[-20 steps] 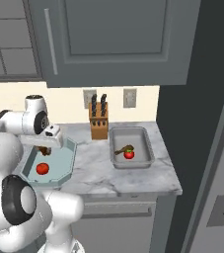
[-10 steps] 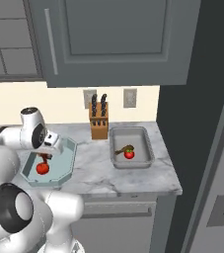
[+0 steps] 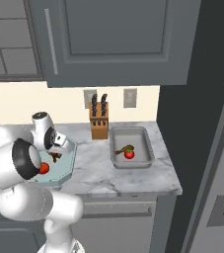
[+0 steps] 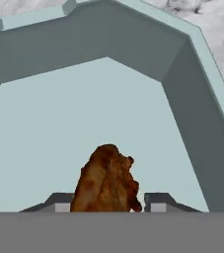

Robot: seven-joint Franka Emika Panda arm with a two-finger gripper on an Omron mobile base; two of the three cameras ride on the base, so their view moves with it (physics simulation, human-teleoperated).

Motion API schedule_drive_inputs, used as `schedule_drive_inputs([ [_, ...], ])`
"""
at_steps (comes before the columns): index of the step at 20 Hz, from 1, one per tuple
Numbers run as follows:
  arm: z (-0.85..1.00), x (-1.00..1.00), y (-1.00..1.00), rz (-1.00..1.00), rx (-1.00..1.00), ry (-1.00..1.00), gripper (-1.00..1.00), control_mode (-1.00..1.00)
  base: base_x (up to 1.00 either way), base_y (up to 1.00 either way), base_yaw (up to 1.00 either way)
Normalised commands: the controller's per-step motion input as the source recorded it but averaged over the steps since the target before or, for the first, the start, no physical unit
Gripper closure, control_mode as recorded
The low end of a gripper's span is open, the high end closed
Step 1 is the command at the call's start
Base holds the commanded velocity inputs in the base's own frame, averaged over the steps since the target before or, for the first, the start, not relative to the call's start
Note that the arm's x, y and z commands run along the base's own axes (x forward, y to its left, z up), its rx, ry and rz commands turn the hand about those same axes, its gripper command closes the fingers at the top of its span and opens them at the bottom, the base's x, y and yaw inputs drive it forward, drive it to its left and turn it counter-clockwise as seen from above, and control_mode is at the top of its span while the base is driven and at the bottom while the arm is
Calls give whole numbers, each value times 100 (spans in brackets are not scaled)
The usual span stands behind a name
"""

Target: Place one tomato and one chicken drumstick in each tupperware on the nearby counter, to pack two identical lunches.

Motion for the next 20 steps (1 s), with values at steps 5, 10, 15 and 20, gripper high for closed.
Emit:
schedule_drive_inputs([
  [5,19,0,3,-2,0,0,-100,-100,0,0,0],
  [10,47,-79,22,0,-1,-18,-100,-100,0,0,0],
  [15,100,-100,19,0,-10,-56,-100,-100,0,0,0],
  [20,62,-100,-44,-5,3,-56,-100,-100,0,0,0],
])
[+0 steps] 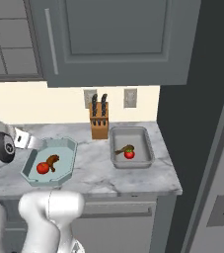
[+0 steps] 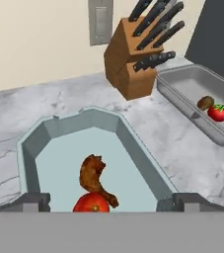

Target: Place one tomato and one chicken drumstick in each tupperware on the nearby counter, to pack two identical lunches.

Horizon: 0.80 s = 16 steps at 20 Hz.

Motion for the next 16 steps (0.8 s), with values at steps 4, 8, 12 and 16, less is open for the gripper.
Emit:
schedule_drive_inputs([
  [4,28,-100,-98,-1,6,-53,-100,-100,0,0,0],
  [8,40,-100,-100,0,31,-38,-100,-100,0,0,0],
  [12,22,-100,-100,0,51,-21,-100,-100,0,0,0],
  [16,-18,-62,-89,-11,35,1,-100,-100,0,0,0],
])
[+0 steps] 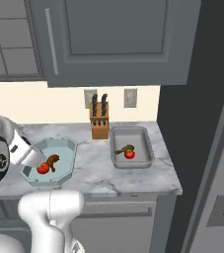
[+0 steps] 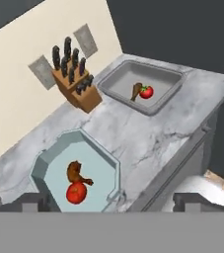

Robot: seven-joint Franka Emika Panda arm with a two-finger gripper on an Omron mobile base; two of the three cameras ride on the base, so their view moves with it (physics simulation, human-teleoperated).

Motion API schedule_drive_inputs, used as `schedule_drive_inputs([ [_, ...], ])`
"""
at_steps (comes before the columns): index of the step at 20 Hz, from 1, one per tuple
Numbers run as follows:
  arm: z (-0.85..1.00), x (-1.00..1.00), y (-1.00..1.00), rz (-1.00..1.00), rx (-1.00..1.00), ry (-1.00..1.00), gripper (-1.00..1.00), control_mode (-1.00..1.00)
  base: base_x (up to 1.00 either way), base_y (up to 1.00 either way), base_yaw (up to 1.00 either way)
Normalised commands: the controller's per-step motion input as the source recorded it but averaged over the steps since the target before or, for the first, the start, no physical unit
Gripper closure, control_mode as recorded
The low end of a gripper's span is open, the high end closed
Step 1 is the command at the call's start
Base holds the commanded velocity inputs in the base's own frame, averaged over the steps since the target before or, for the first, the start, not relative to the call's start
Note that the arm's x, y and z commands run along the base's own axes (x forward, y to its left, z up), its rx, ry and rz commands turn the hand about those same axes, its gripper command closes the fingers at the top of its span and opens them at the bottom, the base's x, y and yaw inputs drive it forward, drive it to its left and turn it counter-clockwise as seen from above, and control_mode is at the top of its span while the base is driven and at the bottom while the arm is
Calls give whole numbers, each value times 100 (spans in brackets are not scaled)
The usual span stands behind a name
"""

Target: Place one tomato and one chicken drumstick in each tupperware on the nearby counter, to pack two identical lunches.

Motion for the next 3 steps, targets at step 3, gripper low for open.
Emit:
schedule_drive_inputs([
  [3,-81,-46,-100,-16,40,2,-100,-100,0,0,0],
])
